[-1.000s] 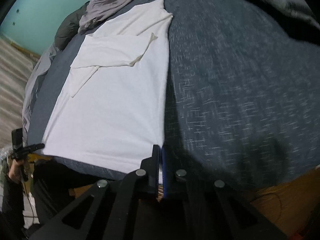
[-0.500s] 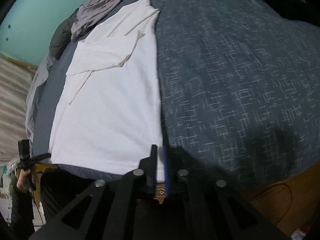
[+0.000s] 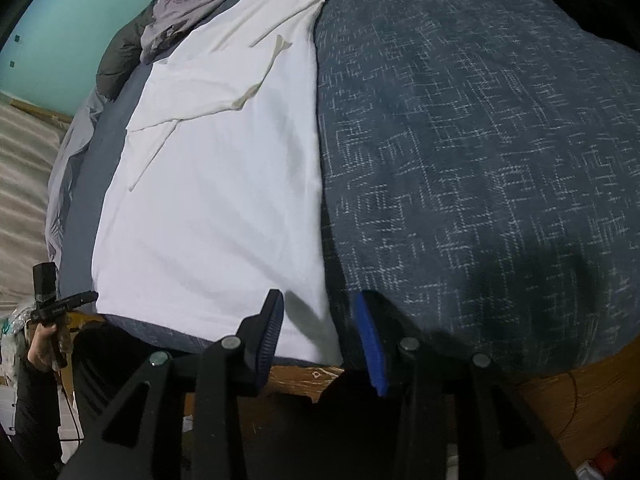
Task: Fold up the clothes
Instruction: 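Grasp the shirt hem with the right tool while the left tool grasps it too, then lift the hem with both tools, fold it toward the collar, open both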
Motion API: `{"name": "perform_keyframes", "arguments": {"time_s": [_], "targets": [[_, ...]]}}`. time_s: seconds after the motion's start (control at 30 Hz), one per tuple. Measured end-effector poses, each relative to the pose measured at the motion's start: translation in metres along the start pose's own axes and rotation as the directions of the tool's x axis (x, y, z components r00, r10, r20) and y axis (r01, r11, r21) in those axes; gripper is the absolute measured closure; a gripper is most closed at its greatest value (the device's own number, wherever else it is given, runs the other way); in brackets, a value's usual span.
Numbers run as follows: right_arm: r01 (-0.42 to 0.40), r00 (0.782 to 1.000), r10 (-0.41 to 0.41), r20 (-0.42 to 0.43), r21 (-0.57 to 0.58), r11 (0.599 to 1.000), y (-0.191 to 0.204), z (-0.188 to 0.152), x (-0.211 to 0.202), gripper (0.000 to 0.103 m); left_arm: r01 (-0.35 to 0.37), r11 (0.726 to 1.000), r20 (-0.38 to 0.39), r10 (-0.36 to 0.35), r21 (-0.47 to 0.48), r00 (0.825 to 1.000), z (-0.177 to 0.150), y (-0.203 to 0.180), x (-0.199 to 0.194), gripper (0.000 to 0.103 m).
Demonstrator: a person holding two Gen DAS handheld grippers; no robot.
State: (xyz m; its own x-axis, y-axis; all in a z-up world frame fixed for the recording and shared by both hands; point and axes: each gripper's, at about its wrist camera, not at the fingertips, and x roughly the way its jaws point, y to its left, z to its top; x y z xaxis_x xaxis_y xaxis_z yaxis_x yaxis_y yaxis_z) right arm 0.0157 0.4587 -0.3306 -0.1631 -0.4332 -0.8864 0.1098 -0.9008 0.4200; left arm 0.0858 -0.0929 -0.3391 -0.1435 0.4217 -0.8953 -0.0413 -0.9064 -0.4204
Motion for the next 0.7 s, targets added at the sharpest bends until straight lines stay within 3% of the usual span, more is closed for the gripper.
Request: {"name": "perform_keyframes", "arguments": {"time_s": [0.13,0.2,0.27,0.7], "targets": [[0.011,1.000,-0.011,-0.006,-0.039,0.999,0.011,0.003,0.000,0.095,-0.015,1.000,-0.003,0.015,0.019,1.000,0.004,-0.007,0.006,0.076],[0.019,1.000,-0.020,-0.008,-0.073,0.997,0.020,0.003,-0.001,0.100,-0.024,0.999,0.000,0.024,0.032,1.000,0.004,-0.010,0.005,0.089],[0.011,1.000,-0.011,-0.003,-0.084,0.996,0.026,0.003,-0.004,0.100,-0.031,0.998,0.007,0.031,0.046,1.000,0.005,-0.014,0.001,0.099],[-0.117,0.988,0.121,0.091,-0.055,0.992,0.038,0.048,-0.055,0.101,0.018,0.996,0.131,-0.030,0.091,0.991,0.045,-0.046,-0.057,0.100]]}}
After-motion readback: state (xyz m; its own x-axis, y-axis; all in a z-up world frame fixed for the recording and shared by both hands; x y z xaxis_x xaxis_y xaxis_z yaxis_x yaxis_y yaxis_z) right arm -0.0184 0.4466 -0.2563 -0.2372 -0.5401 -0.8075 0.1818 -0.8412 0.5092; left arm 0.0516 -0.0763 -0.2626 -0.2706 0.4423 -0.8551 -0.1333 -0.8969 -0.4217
